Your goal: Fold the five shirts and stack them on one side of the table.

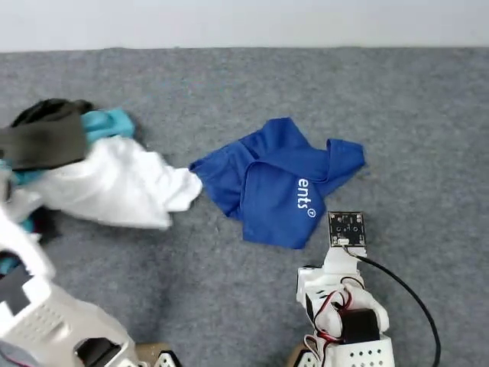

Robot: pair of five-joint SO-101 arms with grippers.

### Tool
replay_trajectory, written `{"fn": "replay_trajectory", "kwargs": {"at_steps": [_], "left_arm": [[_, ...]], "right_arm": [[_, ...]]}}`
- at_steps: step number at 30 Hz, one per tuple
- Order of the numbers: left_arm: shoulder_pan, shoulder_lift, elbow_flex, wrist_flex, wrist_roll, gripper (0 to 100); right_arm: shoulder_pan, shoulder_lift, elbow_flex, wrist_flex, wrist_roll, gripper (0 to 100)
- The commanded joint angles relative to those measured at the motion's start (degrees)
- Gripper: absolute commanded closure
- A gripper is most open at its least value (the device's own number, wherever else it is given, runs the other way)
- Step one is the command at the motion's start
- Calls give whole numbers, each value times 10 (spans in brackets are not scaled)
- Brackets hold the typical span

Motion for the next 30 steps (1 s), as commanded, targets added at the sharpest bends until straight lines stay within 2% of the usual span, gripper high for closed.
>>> {"fn": "replay_trajectory", "kwargs": {"at_steps": [1,5,11,15,19,25,28,30], "left_arm": [[-68,-61,-24,-24,-19,989],[-85,-108,-24,-2,-18,987],[-44,-230,-24,107,-18,968],[-5,-313,-22,166,-13,822],[27,-370,-22,194,47,731],[139,-375,-7,257,55,728],[224,-349,56,249,78,766],[280,-318,113,215,79,818]], "right_arm": [[-3,-5,9,1,-5,990],[-3,-5,9,1,-5,990],[-3,-5,9,1,-5,990],[-3,-5,9,1,-5,990],[-3,-5,9,1,-5,990],[-3,-5,9,1,-5,990],[-3,-5,9,1,-5,990],[-3,-5,9,1,-5,990]]}}
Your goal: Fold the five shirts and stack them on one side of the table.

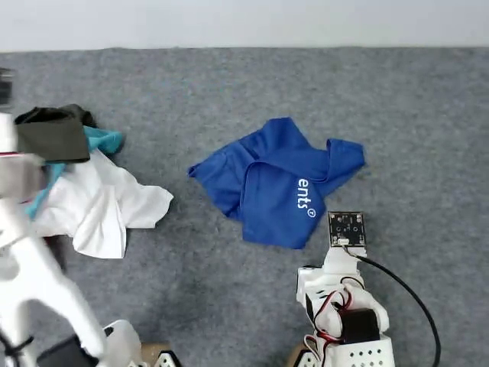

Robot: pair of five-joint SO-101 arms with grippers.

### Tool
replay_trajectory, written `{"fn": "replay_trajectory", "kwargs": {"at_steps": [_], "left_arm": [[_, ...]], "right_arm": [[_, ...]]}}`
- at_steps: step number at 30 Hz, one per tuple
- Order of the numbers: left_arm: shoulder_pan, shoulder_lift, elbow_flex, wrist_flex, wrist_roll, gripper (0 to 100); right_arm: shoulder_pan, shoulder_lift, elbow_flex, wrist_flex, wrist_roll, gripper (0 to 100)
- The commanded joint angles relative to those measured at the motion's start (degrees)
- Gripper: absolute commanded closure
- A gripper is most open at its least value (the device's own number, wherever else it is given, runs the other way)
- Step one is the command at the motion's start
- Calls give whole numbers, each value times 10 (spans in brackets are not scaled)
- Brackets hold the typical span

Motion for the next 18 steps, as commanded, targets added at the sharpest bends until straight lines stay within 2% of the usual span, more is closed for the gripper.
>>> {"fn": "replay_trajectory", "kwargs": {"at_steps": [1,5,8,12,18], "left_arm": [[98,43,83,-55,11,847],[151,130,172,-157,11,964],[151,199,186,-200,10,986],[115,282,162,-205,6,985],[6,353,87,-201,-59,985]], "right_arm": [[-3,-5,9,1,-5,990],[-3,-5,9,1,-5,990],[-3,-5,9,1,-5,990],[-3,-5,9,1,-5,990],[-3,-5,9,1,-5,990]]}}
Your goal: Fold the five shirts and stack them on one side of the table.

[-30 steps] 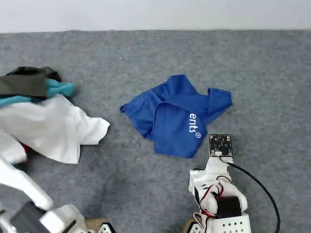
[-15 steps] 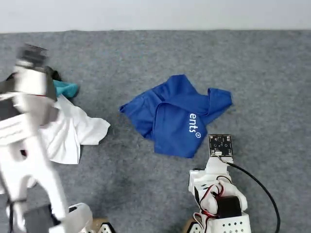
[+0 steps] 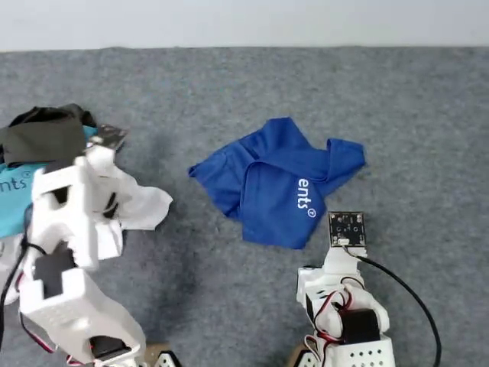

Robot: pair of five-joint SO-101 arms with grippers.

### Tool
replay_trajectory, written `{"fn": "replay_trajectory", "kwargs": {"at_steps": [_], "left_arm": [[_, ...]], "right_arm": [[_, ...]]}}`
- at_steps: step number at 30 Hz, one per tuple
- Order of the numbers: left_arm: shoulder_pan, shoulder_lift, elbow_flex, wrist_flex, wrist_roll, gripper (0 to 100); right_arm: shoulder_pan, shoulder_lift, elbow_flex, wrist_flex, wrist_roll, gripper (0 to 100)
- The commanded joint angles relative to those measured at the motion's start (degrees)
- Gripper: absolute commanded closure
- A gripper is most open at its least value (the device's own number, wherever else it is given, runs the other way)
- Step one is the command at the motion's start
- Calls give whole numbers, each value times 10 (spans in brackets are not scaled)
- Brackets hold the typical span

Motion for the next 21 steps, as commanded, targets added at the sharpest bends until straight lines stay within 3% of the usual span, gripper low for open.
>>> {"fn": "replay_trajectory", "kwargs": {"at_steps": [1,9,15,21], "left_arm": [[-77,8,-68,-11,-22,985],[-190,6,-178,3,-23,983],[-187,5,-280,176,-65,983],[-133,6,-377,318,-65,982]], "right_arm": [[-3,-5,9,1,-5,990],[-3,-5,9,1,-5,990],[-3,-5,9,1,-5,990],[-3,-5,9,1,-5,990]]}}
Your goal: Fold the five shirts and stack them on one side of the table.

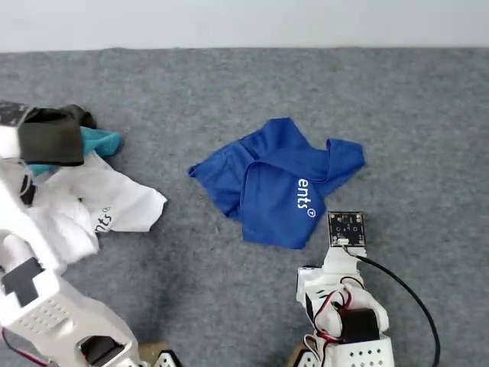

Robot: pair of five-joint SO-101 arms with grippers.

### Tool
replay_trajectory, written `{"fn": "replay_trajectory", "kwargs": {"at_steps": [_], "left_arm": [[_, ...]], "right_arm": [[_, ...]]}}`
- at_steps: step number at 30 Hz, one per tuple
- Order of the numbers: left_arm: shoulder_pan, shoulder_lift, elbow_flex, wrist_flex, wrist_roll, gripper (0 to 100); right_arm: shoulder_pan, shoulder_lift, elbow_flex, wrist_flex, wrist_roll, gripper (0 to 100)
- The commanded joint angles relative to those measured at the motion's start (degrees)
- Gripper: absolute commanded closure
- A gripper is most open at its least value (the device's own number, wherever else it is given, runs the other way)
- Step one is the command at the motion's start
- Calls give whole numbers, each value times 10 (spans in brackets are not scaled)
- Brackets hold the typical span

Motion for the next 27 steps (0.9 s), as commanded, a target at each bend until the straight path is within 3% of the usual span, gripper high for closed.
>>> {"fn": "replay_trajectory", "kwargs": {"at_steps": [1,14,20,27], "left_arm": [[41,-8,-60,68,-6,982],[237,-2,43,71,-5,981],[311,-2,179,-41,8,981],[296,-2,266,-165,4,981]], "right_arm": [[-3,-5,9,1,-5,990],[-3,-5,9,1,-5,990],[-3,-5,9,1,-5,990],[-3,-5,9,1,-5,990]]}}
